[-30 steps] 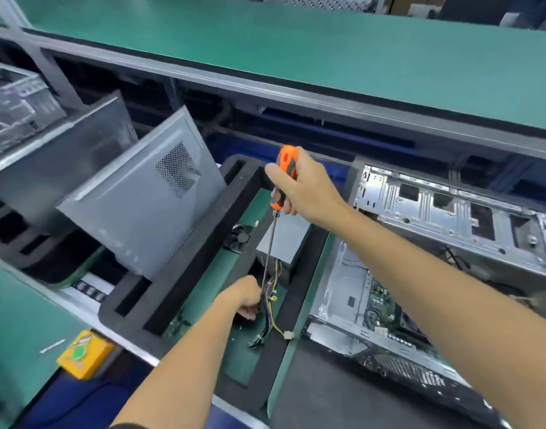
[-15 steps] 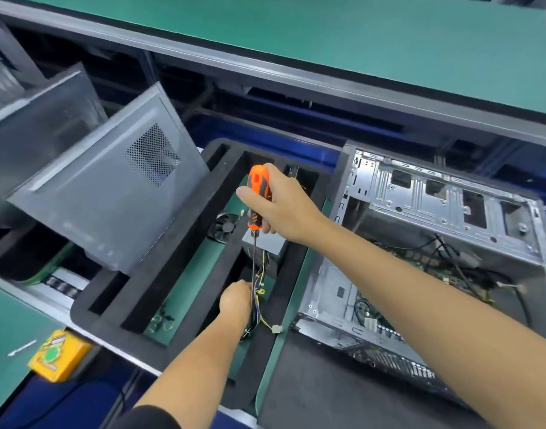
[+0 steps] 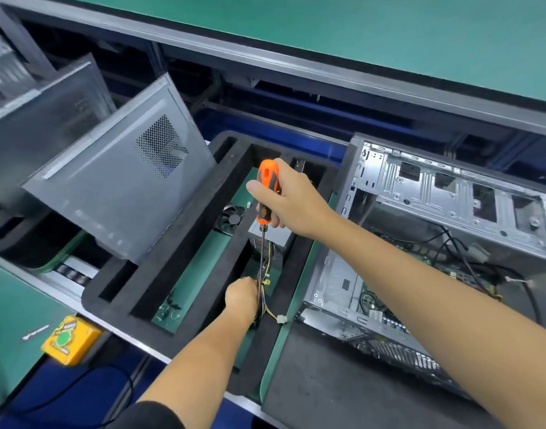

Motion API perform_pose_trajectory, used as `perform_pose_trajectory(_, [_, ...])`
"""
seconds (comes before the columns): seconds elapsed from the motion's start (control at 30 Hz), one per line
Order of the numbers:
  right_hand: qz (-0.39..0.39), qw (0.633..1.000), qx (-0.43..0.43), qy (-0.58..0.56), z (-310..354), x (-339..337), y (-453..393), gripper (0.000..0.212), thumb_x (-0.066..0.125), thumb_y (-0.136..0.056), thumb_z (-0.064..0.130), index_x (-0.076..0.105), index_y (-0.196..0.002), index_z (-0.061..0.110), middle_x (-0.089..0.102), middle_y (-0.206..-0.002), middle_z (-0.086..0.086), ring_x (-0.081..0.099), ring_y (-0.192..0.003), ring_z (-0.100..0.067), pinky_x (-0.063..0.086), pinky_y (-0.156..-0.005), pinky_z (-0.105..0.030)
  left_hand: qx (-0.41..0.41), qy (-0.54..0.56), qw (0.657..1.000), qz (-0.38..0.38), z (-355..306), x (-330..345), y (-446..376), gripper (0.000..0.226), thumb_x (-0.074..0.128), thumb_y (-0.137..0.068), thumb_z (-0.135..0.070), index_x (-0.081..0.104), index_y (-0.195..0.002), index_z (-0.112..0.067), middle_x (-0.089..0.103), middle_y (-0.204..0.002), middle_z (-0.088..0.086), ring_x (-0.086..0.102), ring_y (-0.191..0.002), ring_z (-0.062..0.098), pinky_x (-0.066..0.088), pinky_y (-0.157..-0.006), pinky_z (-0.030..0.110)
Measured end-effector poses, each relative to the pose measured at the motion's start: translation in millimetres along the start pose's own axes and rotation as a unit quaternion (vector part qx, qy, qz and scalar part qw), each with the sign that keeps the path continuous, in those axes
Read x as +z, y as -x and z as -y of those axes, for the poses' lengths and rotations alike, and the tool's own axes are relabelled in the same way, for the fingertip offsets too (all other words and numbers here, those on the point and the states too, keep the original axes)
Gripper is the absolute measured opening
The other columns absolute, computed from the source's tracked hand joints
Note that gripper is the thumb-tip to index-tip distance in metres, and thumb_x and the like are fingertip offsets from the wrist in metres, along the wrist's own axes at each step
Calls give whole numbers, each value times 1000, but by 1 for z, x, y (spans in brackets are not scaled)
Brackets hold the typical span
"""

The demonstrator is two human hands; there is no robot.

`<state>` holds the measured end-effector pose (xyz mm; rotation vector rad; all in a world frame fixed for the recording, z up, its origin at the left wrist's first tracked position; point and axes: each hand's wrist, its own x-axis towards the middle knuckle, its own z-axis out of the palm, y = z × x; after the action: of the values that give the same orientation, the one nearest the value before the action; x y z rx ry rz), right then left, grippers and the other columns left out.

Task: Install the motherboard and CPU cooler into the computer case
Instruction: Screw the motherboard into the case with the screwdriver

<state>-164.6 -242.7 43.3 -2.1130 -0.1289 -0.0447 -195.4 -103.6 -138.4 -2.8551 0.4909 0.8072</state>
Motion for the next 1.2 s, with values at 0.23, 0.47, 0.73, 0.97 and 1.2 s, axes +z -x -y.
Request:
perform_pose_trajectory(0.23, [-11,1000,7,0,0,0,8,30,50,-97,44,46,-100,15,67,-77,-13,62,-49,-15,52,-49,-23,4,-17,1000,-5,3,9,-3,24,51,-86,2,63,-104,-8,66,-108,6,64,-101,24,51,-76,30])
perform_pose_trajectory(0.47, [-10,1000,17,-8,5,-3,17,23,51,-97,43,45,-103,21,67,-79,-9,62,-50,-12,49,-50,-18,15,-46,999,0,2,15,-6,28,50,-84,2,62,-107,-9,65,-107,4,65,-98,24,48,-68,29])
perform_pose_trajectory(0.73, [-33,999,-4,-26,19,-15,23,22,52,-96,43,46,-94,22,66,-83,-17,60,-50,-14,51,-50,-22,8,82,996,24,4,-3,5,25,47,-88,-1,58,-110,-3,63,-112,12,63,-100,27,50,-81,31])
perform_pose_trajectory(0.97, [-150,986,-54,-55,63,-69,21,39,52,-96,42,45,-95,4,63,-82,-23,63,-61,-29,55,-53,-39,22,250,963,-99,20,-88,18,16,54,-81,-2,65,-71,-3,69,-88,16,66,-85,25,46,-70,26])
perform_pose_trajectory(1.2, [-273,952,-92,-106,94,-151,32,25,54,-97,30,41,-91,9,57,-83,-36,51,-41,-15,45,-42,-27,130,583,769,-226,-6,-192,44,15,69,-83,-13,70,-69,-17,64,-58,-7,56,-52,2,44,-51,15])
